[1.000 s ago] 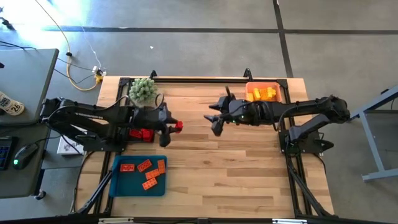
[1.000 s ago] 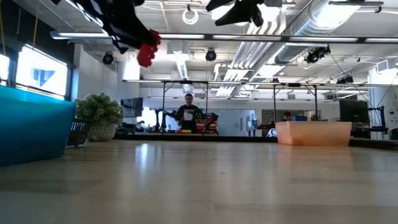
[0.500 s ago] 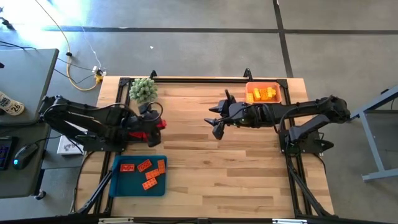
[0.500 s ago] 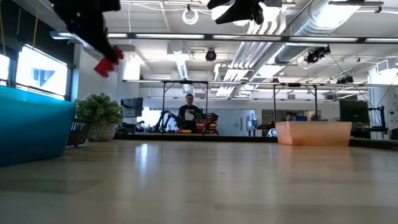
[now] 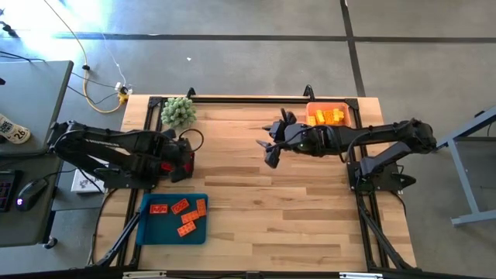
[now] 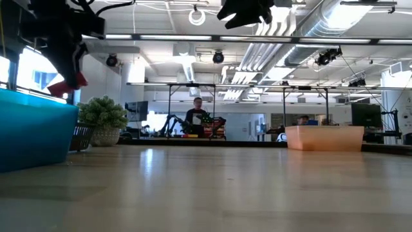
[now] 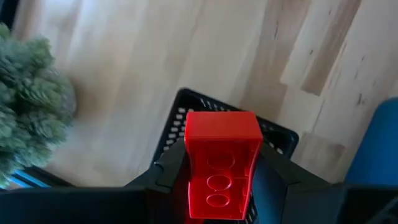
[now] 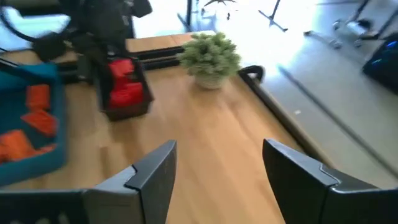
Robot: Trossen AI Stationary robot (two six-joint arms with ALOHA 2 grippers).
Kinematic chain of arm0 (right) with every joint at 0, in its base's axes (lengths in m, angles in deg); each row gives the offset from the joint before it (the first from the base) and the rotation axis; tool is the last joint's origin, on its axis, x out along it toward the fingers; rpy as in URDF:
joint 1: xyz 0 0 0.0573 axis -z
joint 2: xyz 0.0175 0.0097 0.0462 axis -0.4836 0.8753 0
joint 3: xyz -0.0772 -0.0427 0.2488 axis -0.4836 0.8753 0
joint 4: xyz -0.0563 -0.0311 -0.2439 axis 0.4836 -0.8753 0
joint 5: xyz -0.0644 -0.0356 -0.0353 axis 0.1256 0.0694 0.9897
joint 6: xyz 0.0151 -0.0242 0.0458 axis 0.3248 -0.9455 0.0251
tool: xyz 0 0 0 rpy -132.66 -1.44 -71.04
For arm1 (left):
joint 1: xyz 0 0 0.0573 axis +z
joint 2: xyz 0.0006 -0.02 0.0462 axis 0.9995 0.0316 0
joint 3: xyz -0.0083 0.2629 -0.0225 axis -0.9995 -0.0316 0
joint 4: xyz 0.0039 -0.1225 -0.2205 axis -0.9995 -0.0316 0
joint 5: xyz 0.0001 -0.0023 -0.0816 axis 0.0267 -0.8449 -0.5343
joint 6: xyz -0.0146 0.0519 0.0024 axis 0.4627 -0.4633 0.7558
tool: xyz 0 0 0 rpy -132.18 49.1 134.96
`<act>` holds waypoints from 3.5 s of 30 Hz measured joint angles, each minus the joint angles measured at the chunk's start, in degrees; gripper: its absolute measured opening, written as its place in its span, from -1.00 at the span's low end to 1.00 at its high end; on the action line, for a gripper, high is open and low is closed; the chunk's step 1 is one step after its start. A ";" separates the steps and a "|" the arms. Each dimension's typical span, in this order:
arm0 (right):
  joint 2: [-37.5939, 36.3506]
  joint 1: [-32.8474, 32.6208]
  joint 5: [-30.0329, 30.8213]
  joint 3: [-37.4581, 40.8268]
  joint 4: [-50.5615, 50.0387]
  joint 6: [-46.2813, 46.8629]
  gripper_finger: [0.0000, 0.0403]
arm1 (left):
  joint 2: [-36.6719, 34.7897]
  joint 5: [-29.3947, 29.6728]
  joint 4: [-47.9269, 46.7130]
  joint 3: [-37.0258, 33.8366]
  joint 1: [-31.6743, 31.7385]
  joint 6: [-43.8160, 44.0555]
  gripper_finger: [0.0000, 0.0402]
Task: Sort & place blocks by color
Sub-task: Put the red game piece into the black bin, then return to Home Position
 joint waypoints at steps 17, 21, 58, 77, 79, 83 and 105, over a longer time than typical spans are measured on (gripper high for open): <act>0.00 9.70 9.35 0.00 -2.06 -10.34 0.12 | 0.04 -3.42 -0.76 -0.04 8.47 -7.81 -0.48; 0.00 14.36 8.71 0.02 6.32 -17.28 0.11 | 0.04 -8.49 -0.76 -0.04 12.84 -11.39 -0.48; 0.15 26.80 8.85 0.02 15.94 -25.50 0.11 | 12.73 -17.33 -3.73 -0.11 23.91 -23.20 -0.48; 0.13 21.76 11.62 0.02 7.76 -22.88 0.11 | 22.19 -17.02 -3.73 -0.11 19.11 -20.10 0.13; 0.13 21.76 11.60 0.02 7.56 -22.44 0.11 | 22.21 -16.99 -3.83 -0.11 18.73 -19.40 0.16; 0.13 21.79 11.62 0.02 7.63 -21.16 0.11 | 21.97 -16.85 -4.57 0.00 18.10 -19.35 0.18; 0.11 31.80 -13.17 2.35 6.23 -15.53 0.11 | -5.96 -16.82 9.93 3.74 23.21 -23.15 0.19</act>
